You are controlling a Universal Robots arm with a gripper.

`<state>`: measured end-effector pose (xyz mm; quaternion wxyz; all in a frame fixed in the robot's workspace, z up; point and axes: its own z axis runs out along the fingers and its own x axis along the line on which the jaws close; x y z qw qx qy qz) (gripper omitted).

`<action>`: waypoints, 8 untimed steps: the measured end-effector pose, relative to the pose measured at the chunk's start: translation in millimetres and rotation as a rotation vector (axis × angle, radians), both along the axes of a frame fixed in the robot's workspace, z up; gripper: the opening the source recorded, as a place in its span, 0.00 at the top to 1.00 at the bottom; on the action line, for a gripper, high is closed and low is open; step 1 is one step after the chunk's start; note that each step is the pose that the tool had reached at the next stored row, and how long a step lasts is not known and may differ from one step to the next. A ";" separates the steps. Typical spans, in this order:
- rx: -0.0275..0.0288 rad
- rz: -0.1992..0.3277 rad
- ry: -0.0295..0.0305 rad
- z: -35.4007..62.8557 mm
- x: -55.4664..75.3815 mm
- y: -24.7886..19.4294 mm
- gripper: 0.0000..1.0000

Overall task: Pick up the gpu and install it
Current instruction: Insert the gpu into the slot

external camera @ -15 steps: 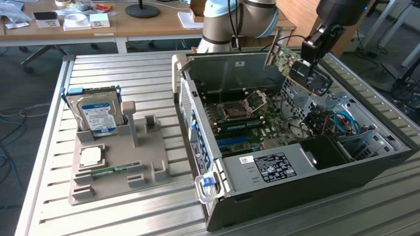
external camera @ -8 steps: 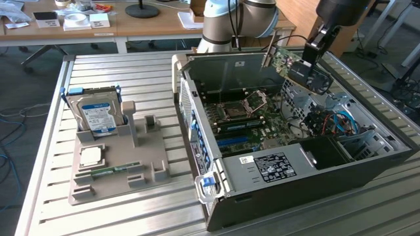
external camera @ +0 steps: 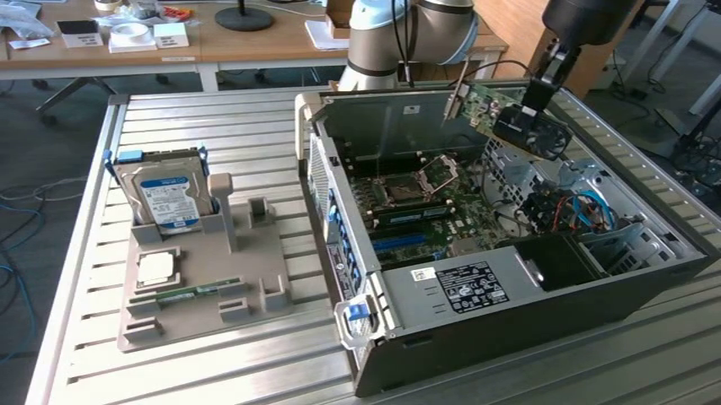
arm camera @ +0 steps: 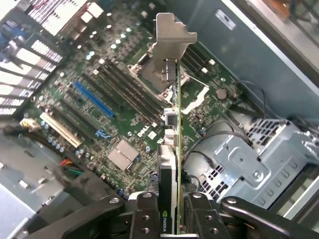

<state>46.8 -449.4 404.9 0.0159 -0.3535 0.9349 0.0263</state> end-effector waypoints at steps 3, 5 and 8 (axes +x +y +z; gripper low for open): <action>-0.0002 0.048 0.0000 -0.1 0.0 0.0 0.73; -0.0006 0.077 0.0000 -0.1 0.0 0.0 0.73; -0.0005 0.085 0.0000 -0.1 0.0 0.0 0.73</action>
